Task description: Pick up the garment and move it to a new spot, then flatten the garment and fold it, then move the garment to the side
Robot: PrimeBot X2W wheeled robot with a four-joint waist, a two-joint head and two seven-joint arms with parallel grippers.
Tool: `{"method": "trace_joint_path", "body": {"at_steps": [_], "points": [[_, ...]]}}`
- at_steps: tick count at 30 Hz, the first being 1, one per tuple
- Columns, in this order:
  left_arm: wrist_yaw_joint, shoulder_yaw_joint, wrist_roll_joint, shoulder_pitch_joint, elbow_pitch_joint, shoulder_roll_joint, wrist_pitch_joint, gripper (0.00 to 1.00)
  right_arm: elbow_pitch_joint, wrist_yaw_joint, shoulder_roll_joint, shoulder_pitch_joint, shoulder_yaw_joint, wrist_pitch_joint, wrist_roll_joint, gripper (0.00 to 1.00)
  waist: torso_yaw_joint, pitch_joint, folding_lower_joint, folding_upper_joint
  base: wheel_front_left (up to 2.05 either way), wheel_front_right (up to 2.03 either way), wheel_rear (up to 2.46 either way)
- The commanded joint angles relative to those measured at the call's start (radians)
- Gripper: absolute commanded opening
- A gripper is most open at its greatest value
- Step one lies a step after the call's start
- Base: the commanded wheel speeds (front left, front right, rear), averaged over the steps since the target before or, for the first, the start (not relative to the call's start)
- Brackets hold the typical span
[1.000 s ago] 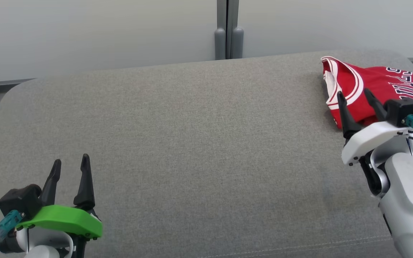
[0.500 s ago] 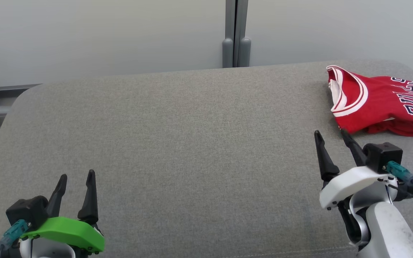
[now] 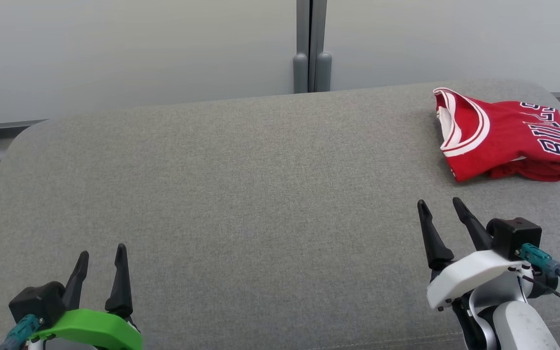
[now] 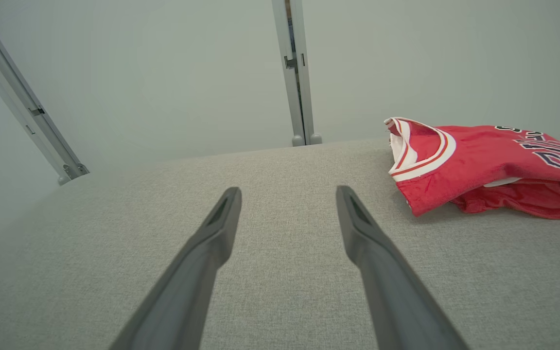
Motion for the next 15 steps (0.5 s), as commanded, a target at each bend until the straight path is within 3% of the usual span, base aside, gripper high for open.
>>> {"method": "trace_joint_path", "body": {"at_steps": [1,15], "points": [[0.006,0.000,0.008,0.018,-0.004,0.001,-0.007,1.00,-0.009,-0.001,-0.001,0.016,0.000,0.003,0.003,1.00,0.000,0.001,0.0001,0.0000,0.00,0.00,0.00],[0.017,-0.006,0.010,0.016,-0.007,0.012,0.003,1.00,-0.002,-0.001,0.000,0.003,0.005,0.000,0.025,1.00,0.015,0.003,0.0001,0.0000,0.00,0.00,0.00]]}}
